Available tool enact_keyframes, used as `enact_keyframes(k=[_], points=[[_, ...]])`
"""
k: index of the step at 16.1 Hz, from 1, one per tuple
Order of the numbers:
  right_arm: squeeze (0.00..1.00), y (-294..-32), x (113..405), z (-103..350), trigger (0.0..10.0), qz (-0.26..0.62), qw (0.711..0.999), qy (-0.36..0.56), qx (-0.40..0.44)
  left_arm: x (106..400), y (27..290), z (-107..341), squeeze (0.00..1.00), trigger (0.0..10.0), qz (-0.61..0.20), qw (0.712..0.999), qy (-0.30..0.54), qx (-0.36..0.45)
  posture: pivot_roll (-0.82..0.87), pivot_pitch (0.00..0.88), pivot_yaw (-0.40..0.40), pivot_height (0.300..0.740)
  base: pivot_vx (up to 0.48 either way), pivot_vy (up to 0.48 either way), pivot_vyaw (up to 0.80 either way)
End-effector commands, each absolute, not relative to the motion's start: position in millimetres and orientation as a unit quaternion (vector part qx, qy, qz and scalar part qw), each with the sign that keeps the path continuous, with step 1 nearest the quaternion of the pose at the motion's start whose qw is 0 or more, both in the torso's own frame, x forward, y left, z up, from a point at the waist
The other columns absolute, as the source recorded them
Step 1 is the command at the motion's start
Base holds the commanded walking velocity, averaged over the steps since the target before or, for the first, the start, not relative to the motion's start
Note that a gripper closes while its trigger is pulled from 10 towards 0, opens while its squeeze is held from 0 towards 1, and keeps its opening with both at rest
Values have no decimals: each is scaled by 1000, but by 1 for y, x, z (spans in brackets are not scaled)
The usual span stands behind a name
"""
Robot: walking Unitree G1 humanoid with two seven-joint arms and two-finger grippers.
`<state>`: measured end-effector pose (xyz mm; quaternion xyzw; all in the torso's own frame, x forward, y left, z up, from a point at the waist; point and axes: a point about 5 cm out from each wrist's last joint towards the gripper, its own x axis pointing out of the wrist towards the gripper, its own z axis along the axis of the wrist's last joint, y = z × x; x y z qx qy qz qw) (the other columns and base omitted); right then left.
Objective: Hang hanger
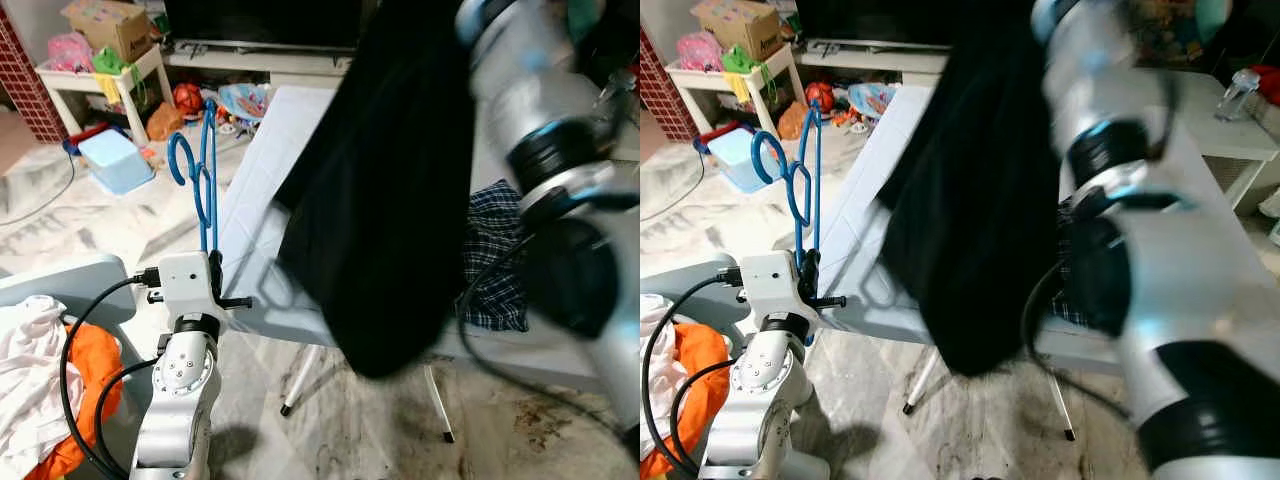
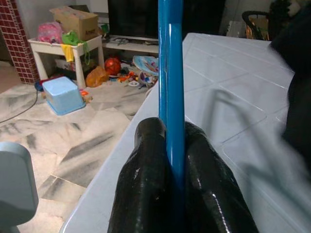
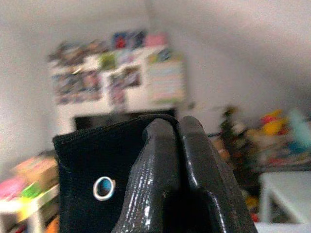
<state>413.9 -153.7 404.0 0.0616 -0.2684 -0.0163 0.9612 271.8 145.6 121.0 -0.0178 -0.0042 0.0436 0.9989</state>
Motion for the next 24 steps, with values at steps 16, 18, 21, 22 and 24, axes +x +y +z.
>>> enact_keyframes(k=[16, 18, 21, 22, 24], points=[[1000, -172, 407, 180, 10000, 138, 982, 50, -123, 263, 135, 112, 0, 10000, 17, 999, 19, -20, -32, 0, -41, 740, 0, 0, 0], [1000, -189, 404, 185, 10000, 124, 987, 28, -96, 261, 137, 112, 0, 10000, 17, 999, 20, -19, -30, 0, -40, 740, 0, 0, 0], [1000, -215, 393, 194, 10000, 185, 976, 42, -109, 259, 139, 111, 0, 10000, 14, 999, 24, -18, -30, 0, -34, 740, 0, 0, 0], [1000, -218, 387, 193, 10000, 228, 963, 58, -133, 259, 139, 110, 0, 10000, 12, 999, 27, -17, -35, 0, -27, 740, 0, 0, 0], [1000, -225, 375, 188, 10000, 278, 944, 79, -161, 260, 138, 109, 0, 10000, 5, 999, 31, -20, -42, 0, -23, 740, 0, 0, 0]])
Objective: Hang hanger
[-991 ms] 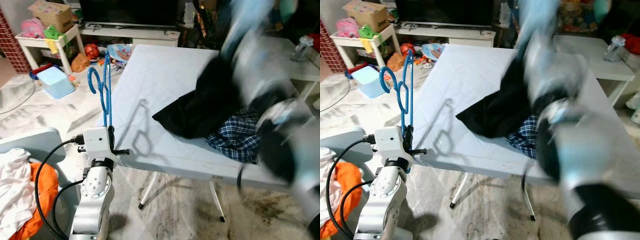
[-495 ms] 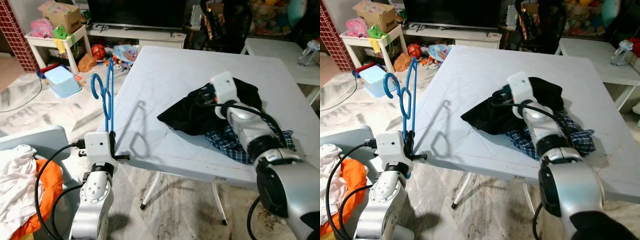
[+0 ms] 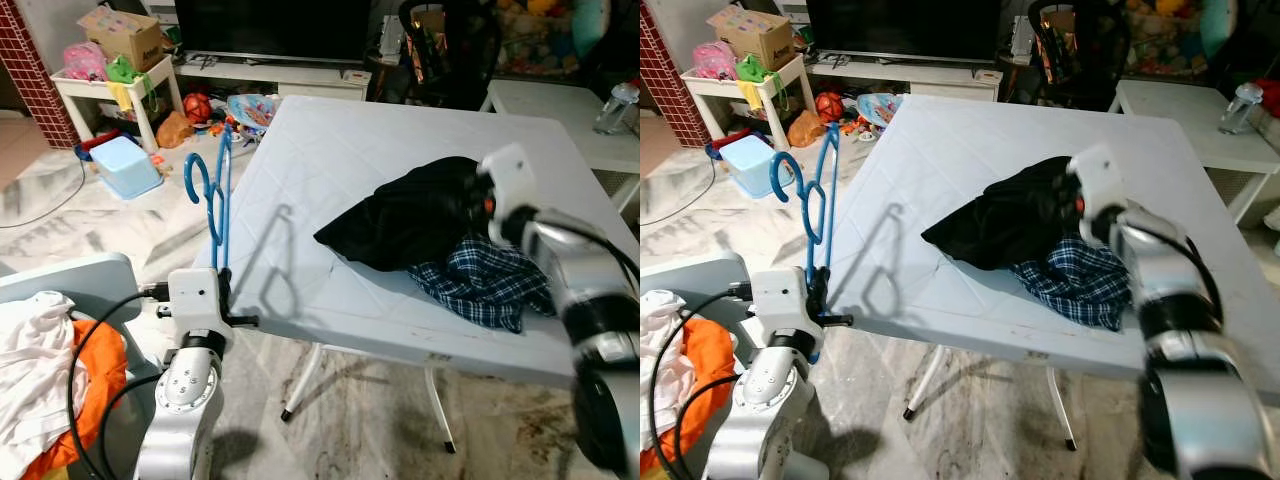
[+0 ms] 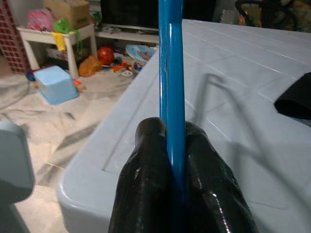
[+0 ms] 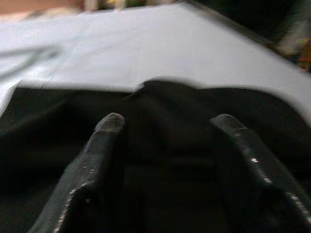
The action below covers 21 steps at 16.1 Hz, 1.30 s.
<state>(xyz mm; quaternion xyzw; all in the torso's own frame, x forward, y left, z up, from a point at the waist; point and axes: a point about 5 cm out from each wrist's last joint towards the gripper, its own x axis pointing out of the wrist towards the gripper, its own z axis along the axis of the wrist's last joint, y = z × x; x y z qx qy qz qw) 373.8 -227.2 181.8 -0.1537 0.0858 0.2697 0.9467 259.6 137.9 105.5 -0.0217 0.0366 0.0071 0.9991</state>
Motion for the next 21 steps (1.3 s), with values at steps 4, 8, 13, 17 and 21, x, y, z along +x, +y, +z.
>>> enact_keyframes(k=[4, 8, 13, 17, 21], points=[[1000, -252, 348, 183, 10000, 355, 909, 129, -174, 260, 135, 111, 0, 10000, -4, 999, 29, -24, -42, 0, -23, 740, 0, 0, 0], [1000, -271, 326, 175, 10000, 402, 874, 196, -190, 258, 137, 111, 0, 10000, -3, 999, 32, -25, -33, 0, -27, 740, 0, 0, 0], [1000, -244, 315, 142, 10000, 459, 835, 240, -186, 259, 137, 111, 0, 10000, -6, 999, 32, -24, -18, 0, -26, 740, 0, 0, 0], [1000, -215, 327, 128, 10000, 447, 841, 230, -200, 259, 136, 111, 0, 10000, -9, 999, 33, -22, -17, 0, -28, 740, 0, 0, 0], [1000, -197, 357, 125, 10000, 333, 882, 223, -249, 258, 135, 110, 0, 10000, -7, 999, 35, -24, -16, 0, -33, 740, 0, 0, 0]])
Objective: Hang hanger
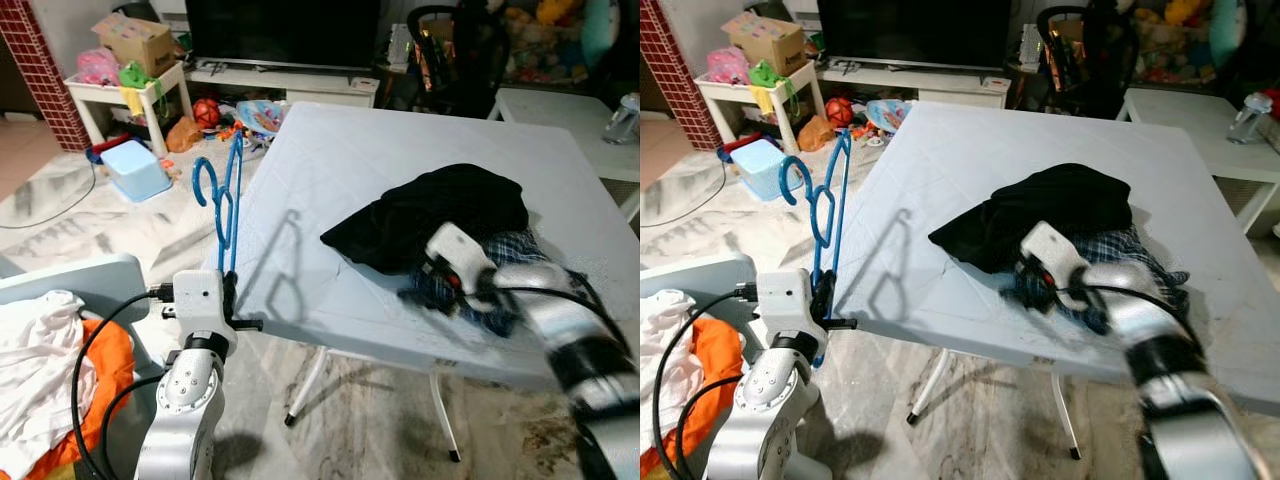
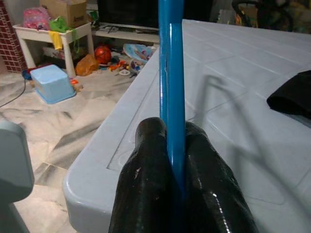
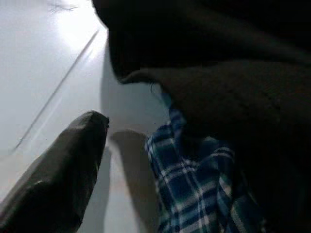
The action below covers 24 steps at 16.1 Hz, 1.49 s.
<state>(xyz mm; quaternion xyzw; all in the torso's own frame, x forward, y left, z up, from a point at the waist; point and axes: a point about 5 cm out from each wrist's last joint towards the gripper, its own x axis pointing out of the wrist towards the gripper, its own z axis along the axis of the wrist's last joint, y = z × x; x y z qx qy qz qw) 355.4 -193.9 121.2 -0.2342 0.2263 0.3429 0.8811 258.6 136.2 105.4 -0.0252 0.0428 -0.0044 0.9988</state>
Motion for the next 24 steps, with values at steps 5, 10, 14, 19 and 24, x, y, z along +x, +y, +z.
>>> enact_keyframes(k=[5, 10, 14, 19, 24], points=[[1000, -160, 394, 143, 10000, 159, 961, 161, -158, 259, 135, 110, 0, 10000, -3, 999, 34, -24, -8, 0, -40, 740, 0, 0, 0], [1000, -128, 409, 172, 10000, 91, 989, 95, -73, 260, 136, 112, 0, 10000, 2, 999, 32, -21, 6, 0, -48, 740, 0, 0, 0], [0, -141, 404, 164, 10000, 94, 991, 80, -52, 260, 134, 112, 0, 10000, -3, 999, 32, -32, -6, 0, -46, 740, 0, 0, 0], [0, -187, 372, 131, 10000, 140, 984, 84, -68, 261, 131, 107, 0, 10000, -25, 997, 52, -59, -52, 0, -15, 740, 0, 0, 0], [843, -204, 333, 135, 10000, 81, 996, -1, -29, 263, 130, 110, 0, 10000, -45, 996, 46, -65, -84, 0, 28, 740, 0, 0, 0]])
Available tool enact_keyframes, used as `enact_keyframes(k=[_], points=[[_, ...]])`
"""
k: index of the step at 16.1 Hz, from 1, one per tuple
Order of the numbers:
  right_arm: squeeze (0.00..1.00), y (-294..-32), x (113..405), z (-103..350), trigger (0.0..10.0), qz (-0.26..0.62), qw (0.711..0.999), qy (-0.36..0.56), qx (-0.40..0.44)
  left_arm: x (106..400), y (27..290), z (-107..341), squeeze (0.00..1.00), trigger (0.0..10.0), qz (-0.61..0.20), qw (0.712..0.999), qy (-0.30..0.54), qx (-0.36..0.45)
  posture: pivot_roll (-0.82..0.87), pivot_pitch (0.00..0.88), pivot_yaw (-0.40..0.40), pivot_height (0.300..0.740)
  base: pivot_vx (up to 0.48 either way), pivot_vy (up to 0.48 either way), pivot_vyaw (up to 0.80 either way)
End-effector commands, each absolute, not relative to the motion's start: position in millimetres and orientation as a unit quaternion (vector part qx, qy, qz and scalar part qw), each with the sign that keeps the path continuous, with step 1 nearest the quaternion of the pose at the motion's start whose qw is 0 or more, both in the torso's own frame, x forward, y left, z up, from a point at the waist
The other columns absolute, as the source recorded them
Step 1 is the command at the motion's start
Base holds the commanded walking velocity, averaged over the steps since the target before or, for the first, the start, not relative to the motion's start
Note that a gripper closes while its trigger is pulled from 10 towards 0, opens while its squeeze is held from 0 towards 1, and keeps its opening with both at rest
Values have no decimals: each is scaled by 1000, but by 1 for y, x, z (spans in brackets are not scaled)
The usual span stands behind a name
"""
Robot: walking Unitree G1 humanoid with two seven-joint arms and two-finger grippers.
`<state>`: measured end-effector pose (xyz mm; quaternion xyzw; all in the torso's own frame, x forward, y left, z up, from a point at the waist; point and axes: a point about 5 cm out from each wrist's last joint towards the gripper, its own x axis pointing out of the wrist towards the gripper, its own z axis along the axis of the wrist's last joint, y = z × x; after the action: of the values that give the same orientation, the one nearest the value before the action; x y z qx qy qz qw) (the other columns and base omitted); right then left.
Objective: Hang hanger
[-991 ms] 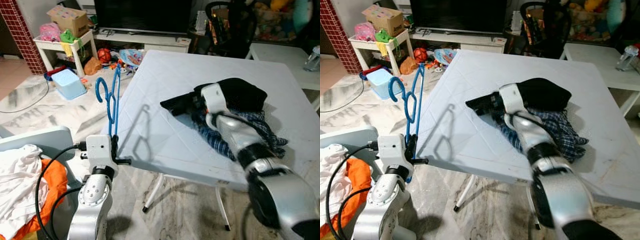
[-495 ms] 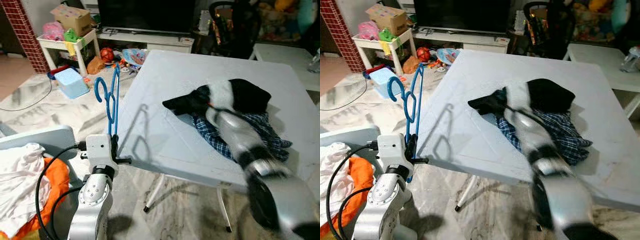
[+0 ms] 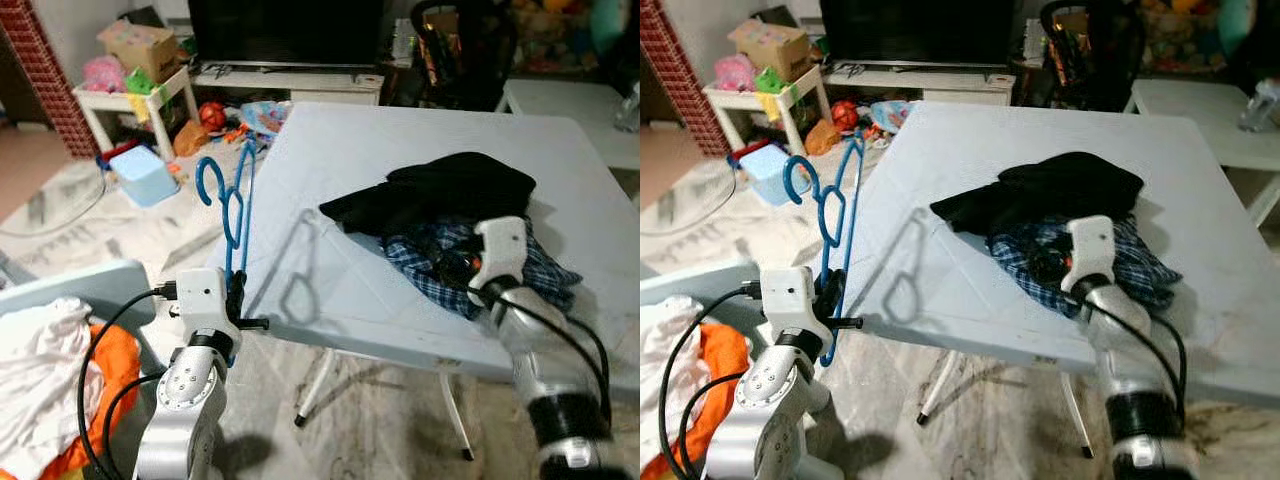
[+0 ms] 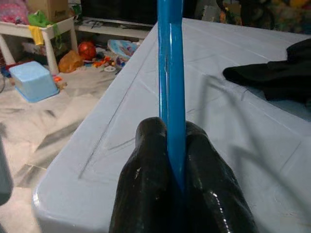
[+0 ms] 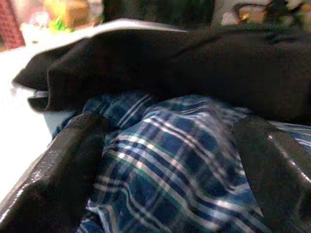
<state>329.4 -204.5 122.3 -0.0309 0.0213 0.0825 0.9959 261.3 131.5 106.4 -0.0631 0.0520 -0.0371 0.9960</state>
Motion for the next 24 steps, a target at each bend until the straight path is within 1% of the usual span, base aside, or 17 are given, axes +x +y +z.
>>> enact_keyframes(k=[1, 2, 5, 10, 15, 24], points=[[255, -205, 330, 136, 10000, 65, 998, -11, -24, 265, 130, 113, 0, 10000, -46, 996, 42, -70, -85, 0, 31, 740, 0, 0, 0], [0, -204, 325, 138, 10000, 47, 999, -18, -14, 266, 129, 115, 0, 10000, -51, 995, 38, -77, -88, 0, 37, 740, 0, 0, 0], [0, -195, 317, 134, 10000, 46, 999, -3, -9, 266, 128, 119, 0, 10000, -62, 996, 27, -65, -80, 0, 28, 740, 0, 0, 0], [0, -184, 319, 136, 10000, 58, 998, 0, -4, 271, 123, 123, 0, 10000, -68, 996, 22, -59, -66, 0, 10, 740, 0, 0, 0], [0, -181, 321, 141, 10000, 74, 997, -5, 8, 271, 123, 121, 0, 10000, -65, 996, 27, -58, -66, 0, 5, 740, 0, 0, 0], [0, -177, 322, 139, 10000, 84, 996, 3, 18, 271, 123, 119, 0, 10000, -65, 996, 34, -58, -66, 0, 5, 740, -277, 0, 0]])
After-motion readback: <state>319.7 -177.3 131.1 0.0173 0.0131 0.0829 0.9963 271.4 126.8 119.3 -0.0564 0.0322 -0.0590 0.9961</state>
